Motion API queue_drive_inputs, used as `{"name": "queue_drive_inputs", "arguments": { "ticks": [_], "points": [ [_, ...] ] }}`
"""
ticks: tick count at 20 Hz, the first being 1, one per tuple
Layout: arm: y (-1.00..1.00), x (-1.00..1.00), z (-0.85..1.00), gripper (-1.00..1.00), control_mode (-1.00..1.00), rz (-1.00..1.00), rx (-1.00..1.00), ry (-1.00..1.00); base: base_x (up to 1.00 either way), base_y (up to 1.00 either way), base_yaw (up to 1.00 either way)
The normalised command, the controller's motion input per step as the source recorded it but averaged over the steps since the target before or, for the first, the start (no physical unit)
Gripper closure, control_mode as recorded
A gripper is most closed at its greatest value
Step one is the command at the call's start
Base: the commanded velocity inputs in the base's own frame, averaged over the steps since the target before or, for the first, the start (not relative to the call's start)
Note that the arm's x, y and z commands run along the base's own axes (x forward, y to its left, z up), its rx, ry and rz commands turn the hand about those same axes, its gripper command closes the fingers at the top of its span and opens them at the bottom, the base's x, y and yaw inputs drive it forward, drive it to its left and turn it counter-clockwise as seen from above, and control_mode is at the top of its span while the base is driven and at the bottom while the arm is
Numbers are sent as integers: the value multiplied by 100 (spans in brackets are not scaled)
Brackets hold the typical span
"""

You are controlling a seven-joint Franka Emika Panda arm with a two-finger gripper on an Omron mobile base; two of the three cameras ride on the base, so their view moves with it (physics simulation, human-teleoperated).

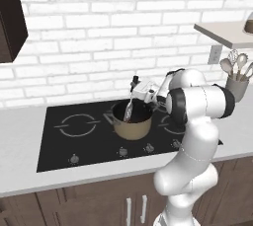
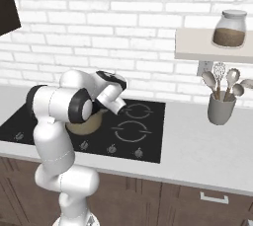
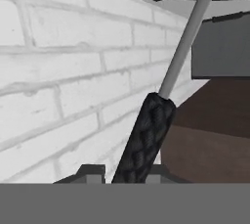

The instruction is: Put the garlic and carrot in the pot. Retrieve the spatula and lightly stir the vegetables in the pot.

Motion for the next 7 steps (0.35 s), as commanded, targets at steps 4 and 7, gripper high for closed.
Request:
{"name": "queue_drive_inputs", "arguments": {
  "ticks": [4,7],
  "points": [
    [9,-7,-4,100,-100,0,-3,2,0,0,0],
    [36,-24,0,100,-100,0,-8,0,0,0,0]
  ]
}}
